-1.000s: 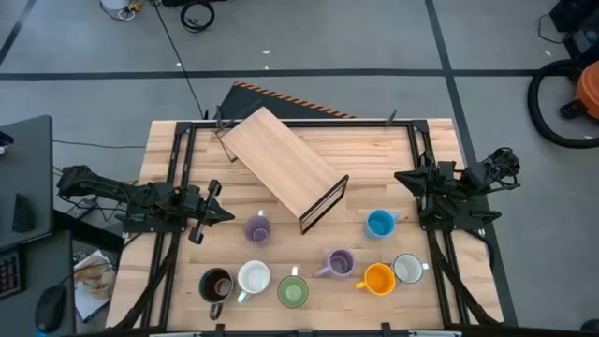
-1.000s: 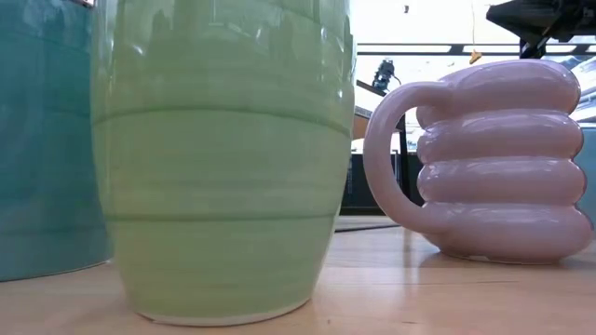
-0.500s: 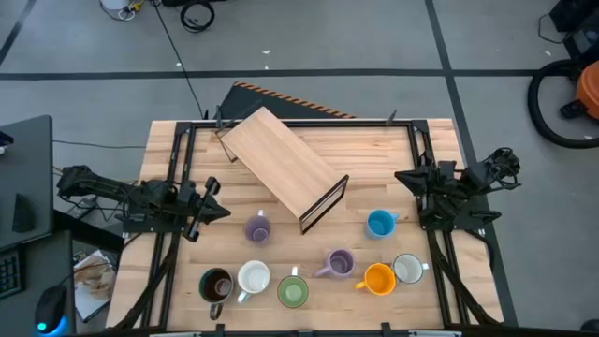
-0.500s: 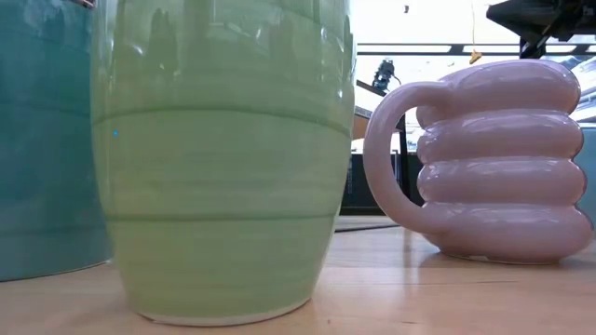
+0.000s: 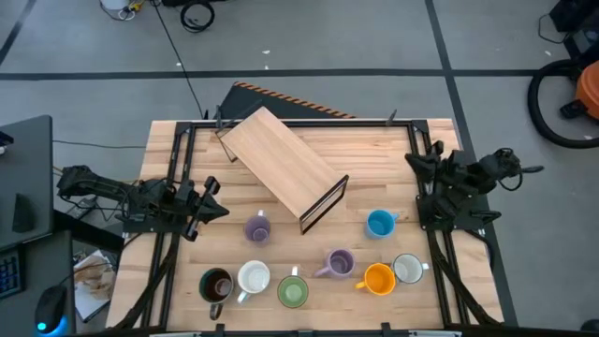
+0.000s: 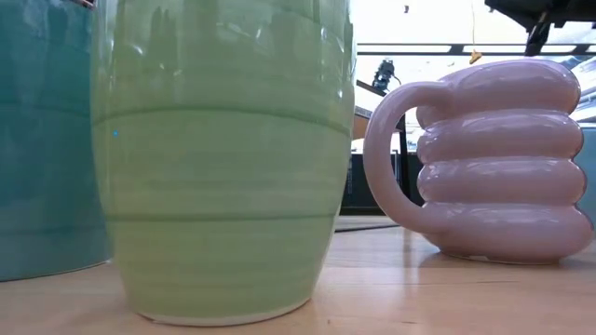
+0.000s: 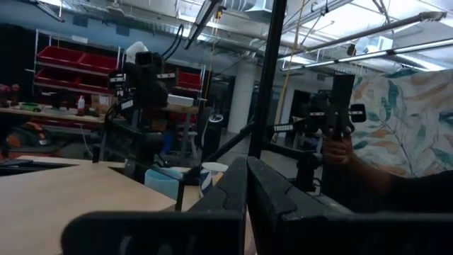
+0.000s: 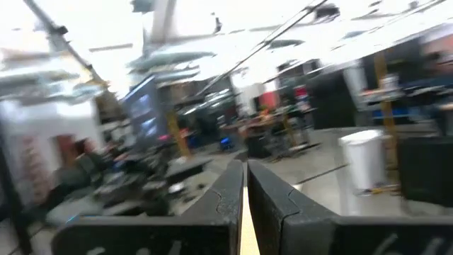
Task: Place coffee mugs
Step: Put the light blue mug on the shelf
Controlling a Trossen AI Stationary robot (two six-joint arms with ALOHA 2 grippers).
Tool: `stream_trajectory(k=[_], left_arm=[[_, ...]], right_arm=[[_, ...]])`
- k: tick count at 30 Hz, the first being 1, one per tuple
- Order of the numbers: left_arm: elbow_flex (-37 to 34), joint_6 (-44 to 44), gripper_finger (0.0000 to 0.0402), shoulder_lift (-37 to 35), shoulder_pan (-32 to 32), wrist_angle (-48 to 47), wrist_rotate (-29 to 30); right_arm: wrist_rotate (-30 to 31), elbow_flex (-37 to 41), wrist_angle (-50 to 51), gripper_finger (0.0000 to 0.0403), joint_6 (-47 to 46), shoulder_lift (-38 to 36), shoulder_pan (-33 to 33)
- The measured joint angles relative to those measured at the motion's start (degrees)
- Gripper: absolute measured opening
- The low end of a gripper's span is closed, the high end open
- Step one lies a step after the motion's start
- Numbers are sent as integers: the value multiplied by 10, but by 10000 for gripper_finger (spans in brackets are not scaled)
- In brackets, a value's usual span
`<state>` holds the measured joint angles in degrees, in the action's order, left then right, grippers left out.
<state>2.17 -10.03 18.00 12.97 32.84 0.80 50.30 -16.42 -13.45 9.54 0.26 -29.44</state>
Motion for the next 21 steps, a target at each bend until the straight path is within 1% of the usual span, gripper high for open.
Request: stream_trajectory(k=[4, 6, 9, 11, 13, 16, 18, 21], left_arm=[[5, 10, 9, 0, 0, 27, 0], [20, 27, 9, 0, 1, 36, -6], [44, 63, 9, 0, 2, 34, -2], [57, 88, 9, 0, 2, 34, 13], [68, 94, 9, 0, 1, 36, 40], [86, 89, 9, 0, 1, 30, 100], [103, 89, 9, 0, 1, 5, 141], [135, 77, 9, 0, 1, -60, 181]], right_arm=[[68, -22, -4, 22, 19, 13, 8], [78, -40, 10, 17, 19, 21, 9], [78, -69, 53, 11, -11, 40, 6], [66, -94, 94, 9, -37, 55, 3], [49, -124, 136, 9, -61, 73, 1], [22, -167, 208, 12, -92, 108, -1], [0, -194, 259, 14, -115, 136, -1], [-24, -223, 334, 17, -161, 179, -1]])
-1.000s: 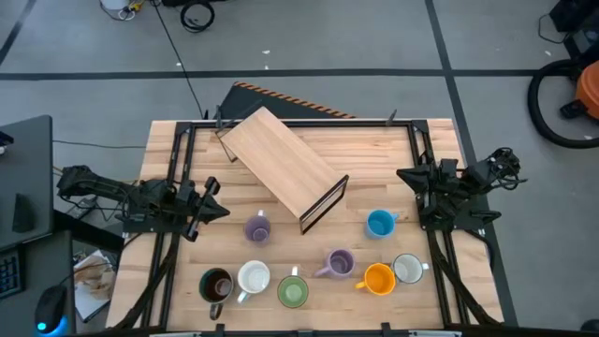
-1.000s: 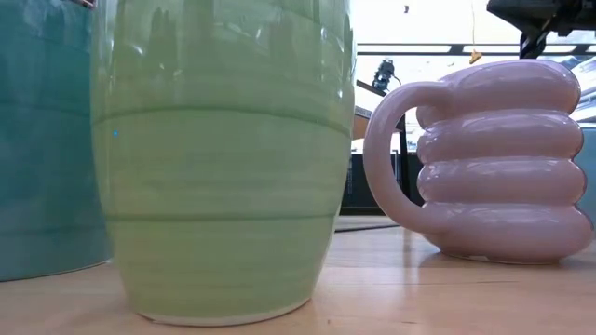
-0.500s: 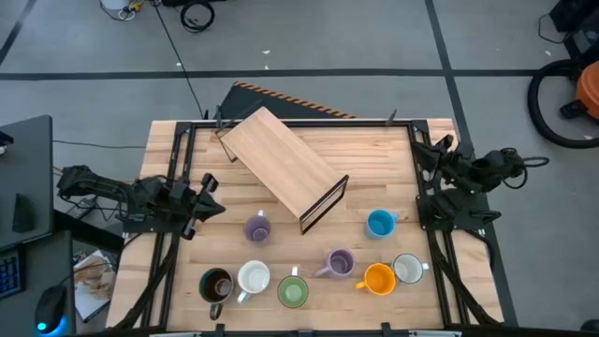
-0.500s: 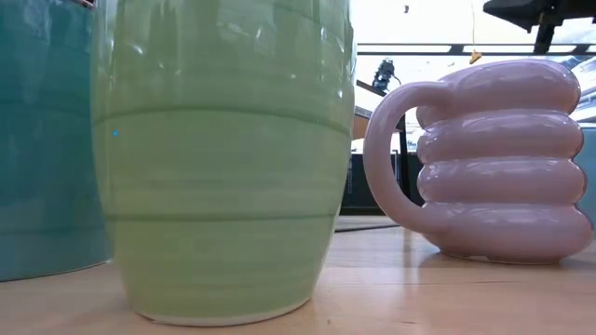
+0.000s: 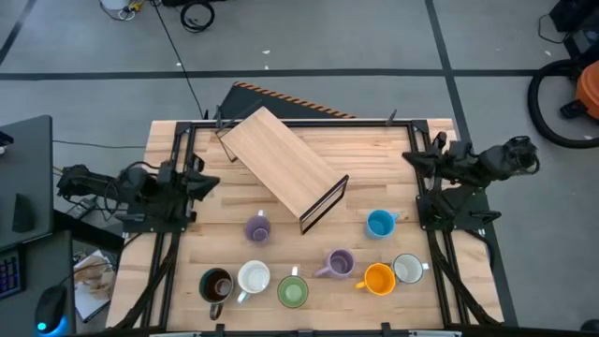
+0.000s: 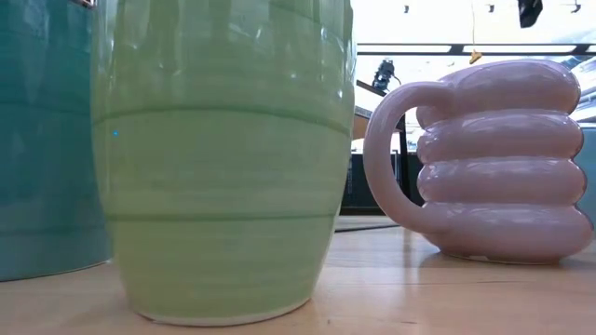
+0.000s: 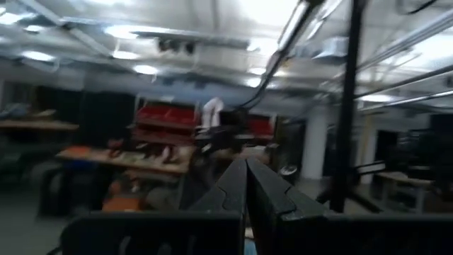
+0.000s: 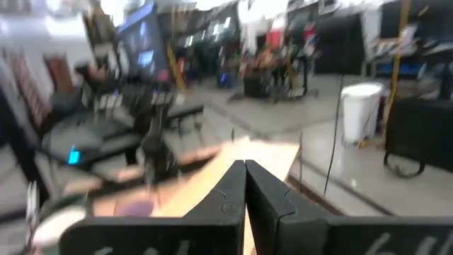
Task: Place coffee mugs
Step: Put the light blue mug on the shelf
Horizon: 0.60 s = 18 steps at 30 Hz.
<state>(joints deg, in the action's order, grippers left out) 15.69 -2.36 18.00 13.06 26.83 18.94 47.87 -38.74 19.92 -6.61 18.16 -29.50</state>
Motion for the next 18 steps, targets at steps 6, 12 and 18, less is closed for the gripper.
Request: stream_trajectory(k=[6, 12, 18], left_arm=[[63, -41, 9, 4, 0, -144, 52], [91, -14, 29, 20, 0, -168, 115], [96, -15, 79, 47, 0, -187, 117]], right_arm=[[-63, -18, 112, 33, -109, 89, 0], [-123, -18, 140, 72, -164, 203, 28], [-254, -60, 183, 118, -196, 306, 73]])
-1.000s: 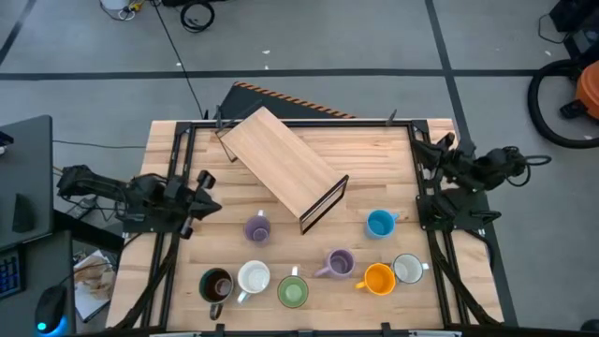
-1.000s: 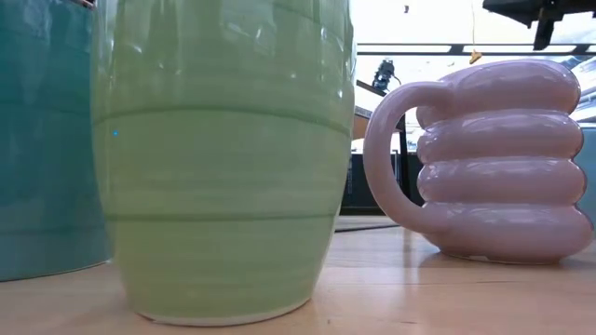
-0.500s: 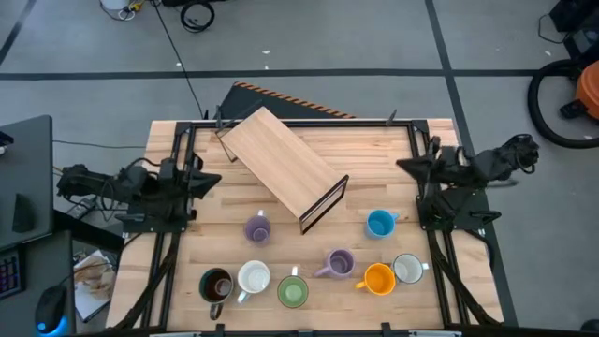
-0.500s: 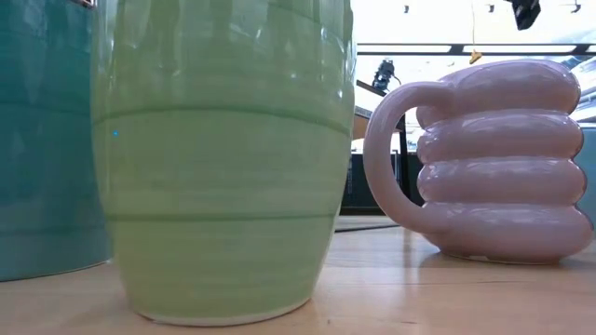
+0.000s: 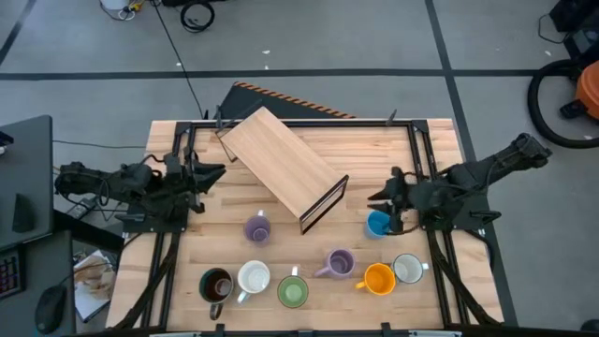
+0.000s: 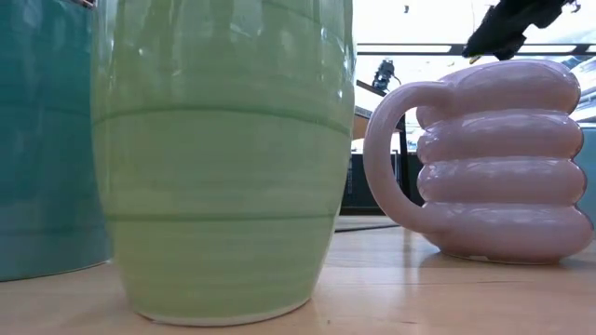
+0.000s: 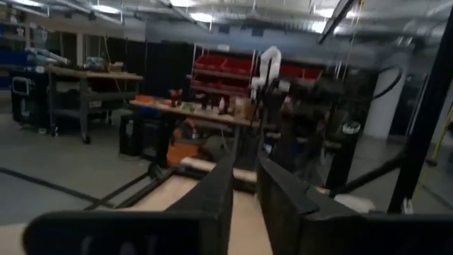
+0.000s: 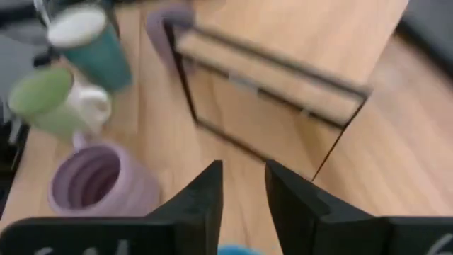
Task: Place coffee mugs
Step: Put the light blue mug on the shelf
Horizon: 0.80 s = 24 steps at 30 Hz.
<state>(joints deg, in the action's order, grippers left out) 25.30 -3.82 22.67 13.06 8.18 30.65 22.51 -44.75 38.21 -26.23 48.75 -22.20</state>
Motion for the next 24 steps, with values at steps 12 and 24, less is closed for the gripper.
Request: stream_trajectory(k=[12, 24], left_arm=[[0, 8, 94, 28, -2, -5, 0], [0, -15, 89, 28, -3, -19, -2]], right_arm=[[-55, -107, 131, 147, -25, 175, 1], [-85, -221, 293, 147, -41, 325, -40]])
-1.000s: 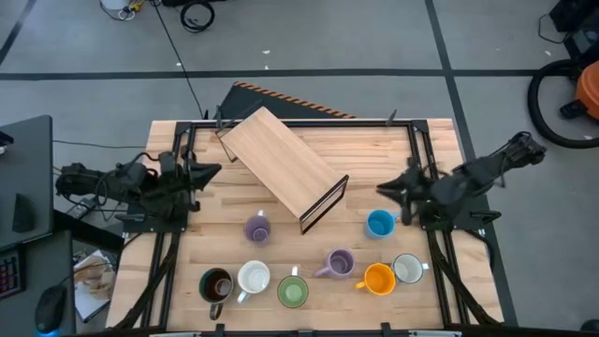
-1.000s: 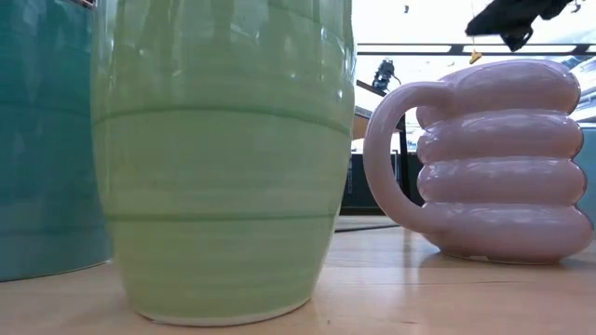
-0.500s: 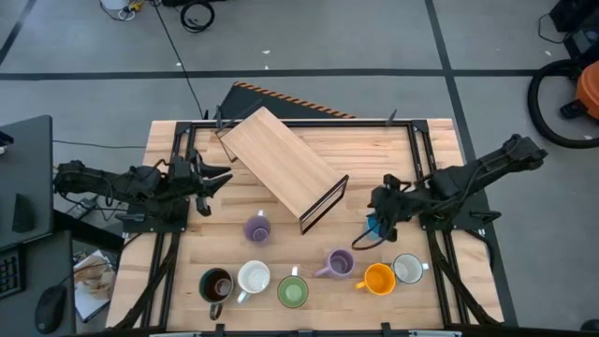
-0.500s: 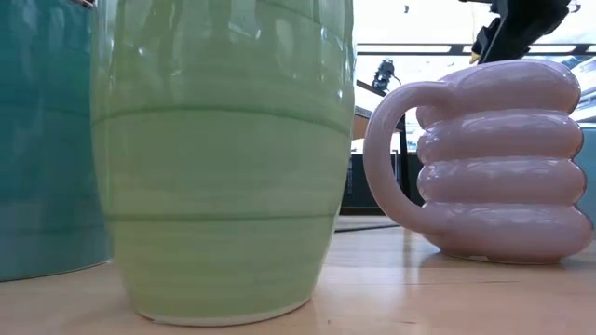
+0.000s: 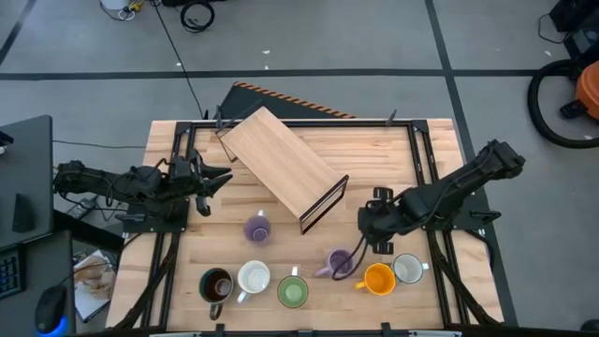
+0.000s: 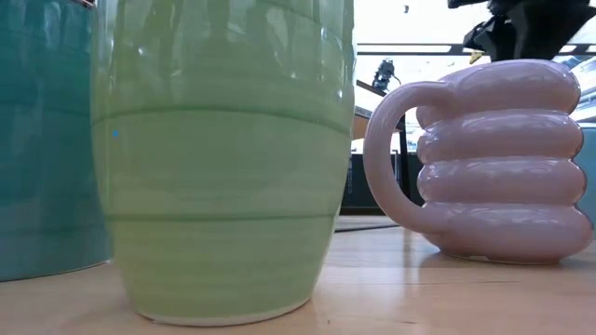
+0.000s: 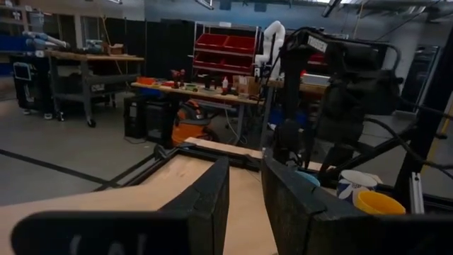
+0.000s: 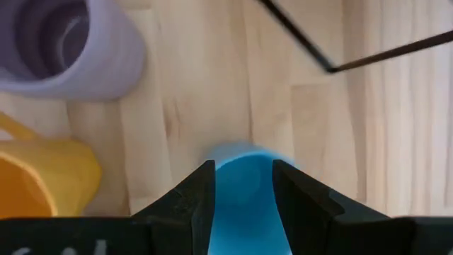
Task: Place coffee mugs
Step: Put the light blue mug on the shelf
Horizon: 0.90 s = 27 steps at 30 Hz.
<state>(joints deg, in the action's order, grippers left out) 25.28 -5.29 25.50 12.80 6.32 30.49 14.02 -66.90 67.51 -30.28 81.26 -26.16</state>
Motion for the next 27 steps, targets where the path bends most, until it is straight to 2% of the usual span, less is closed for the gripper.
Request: stream_trajectory(k=[4, 8, 15, 19, 27], left_arm=[[0, -4, 89, 0, 0, -6, -7], [0, -5, 89, 0, 0, -6, -8], [0, -4, 89, 0, 0, -5, -8], [0, -5, 89, 0, 0, -3, -8], [0, -5, 89, 0, 0, 0, -8]], right_arm=[[-16, 0, 15, 154, -35, 23, -16], [-21, 19, 15, 179, -74, 31, -26], [-64, 48, 1, 216, -109, 30, -25], [-67, 77, -22, 209, -129, 30, -15], [-81, 125, -106, 168, -143, 30, 16]])
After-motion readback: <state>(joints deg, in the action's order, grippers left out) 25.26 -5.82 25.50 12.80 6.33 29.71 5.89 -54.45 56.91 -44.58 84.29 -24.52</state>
